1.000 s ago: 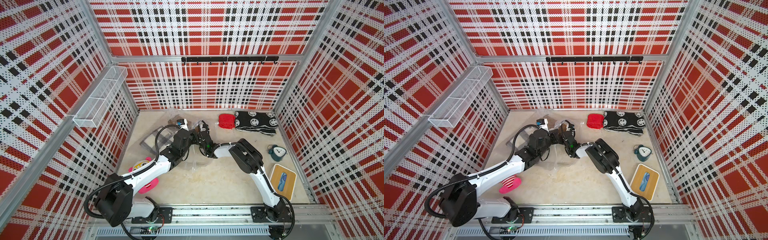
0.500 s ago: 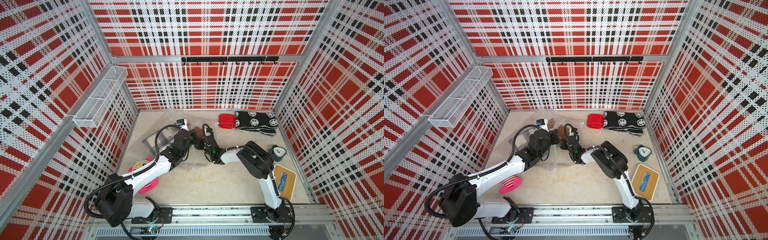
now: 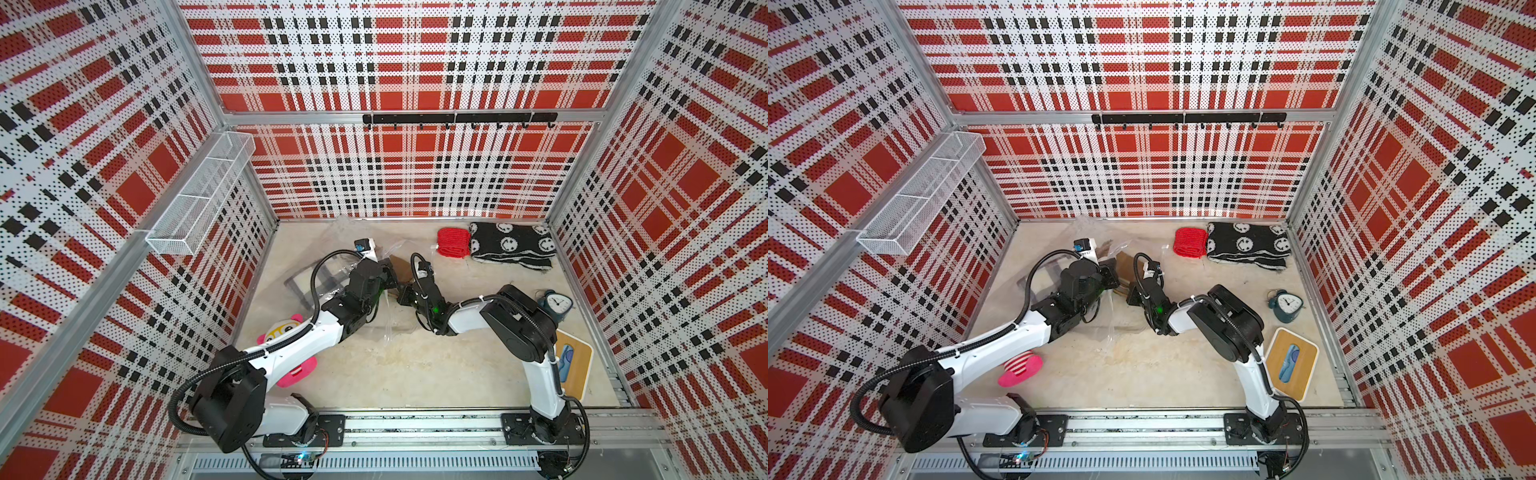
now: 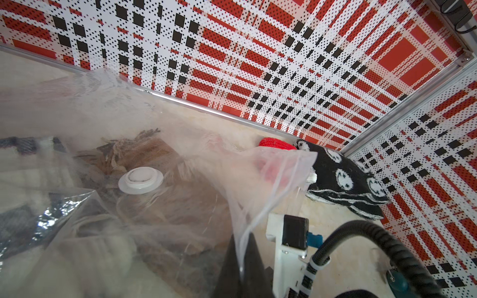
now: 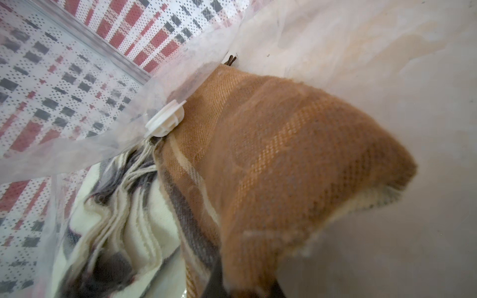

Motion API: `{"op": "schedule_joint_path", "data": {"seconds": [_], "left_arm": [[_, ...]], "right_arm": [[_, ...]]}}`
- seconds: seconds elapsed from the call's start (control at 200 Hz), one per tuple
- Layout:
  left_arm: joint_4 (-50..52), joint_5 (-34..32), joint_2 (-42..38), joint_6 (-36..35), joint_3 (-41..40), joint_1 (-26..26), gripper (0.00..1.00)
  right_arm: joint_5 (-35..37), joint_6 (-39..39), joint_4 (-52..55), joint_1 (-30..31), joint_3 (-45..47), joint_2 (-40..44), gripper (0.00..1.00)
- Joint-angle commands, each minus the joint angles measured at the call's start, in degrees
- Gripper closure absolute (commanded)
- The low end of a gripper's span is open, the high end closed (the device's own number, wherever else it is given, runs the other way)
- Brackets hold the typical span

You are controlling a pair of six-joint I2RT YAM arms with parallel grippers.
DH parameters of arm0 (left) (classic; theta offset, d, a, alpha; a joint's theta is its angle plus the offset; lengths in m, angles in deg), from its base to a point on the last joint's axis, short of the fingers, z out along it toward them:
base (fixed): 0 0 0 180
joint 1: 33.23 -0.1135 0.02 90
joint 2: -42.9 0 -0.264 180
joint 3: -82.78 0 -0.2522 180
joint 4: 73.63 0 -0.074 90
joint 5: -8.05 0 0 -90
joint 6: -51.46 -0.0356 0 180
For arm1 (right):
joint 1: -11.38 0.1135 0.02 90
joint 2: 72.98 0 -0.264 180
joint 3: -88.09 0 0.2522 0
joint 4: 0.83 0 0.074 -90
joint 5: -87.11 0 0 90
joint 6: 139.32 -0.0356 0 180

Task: Take the scarf out of the vacuum bag
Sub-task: Take out the scarf from the vacuum bag.

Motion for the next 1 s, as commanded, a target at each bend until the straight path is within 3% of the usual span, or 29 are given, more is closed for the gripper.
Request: {"op": "schedule_joint_path", "data": {"seconds": [0.0, 0.301, 0.496, 0.606, 0.877, 0.992], "left_arm": [[-0.38, -0.68, 0.36, -0.97, -0.47, 0.11, 1.00], [-0.51, -0.75, 0.52, -1.07, -0.62, 1.07, 1.00], [-0.40, -1.01, 0.21, -1.24, -0.67, 1.18, 1.00], [-0.28, -1.09, 0.03, -1.32, -0.78, 1.36, 1.00], [-0.09, -2.24, -0.72, -1.63, -1.05, 1.60, 1.00], [0.13, -2.50, -1.07, -1.94, -1.07, 1.52, 1.00]], "right_arm": [[-1.13, 0.44, -3.17, 0.56, 0.77, 1.03, 1.00], [-2.35, 1.34, -4.72, 0.56, 1.46, 1.10, 1.00], [-0.79, 1.94, -4.59, 0.56, 3.17, 3.32, 0.82], [-0.08, 2.09, -4.76, 0.56, 3.96, 4.24, 0.58], [1.08, 3.18, -4.27, 0.56, 6.36, 6.91, 0.25], [1.77, 3.06, -2.83, 0.51, 5.59, 6.57, 0.21]]}}
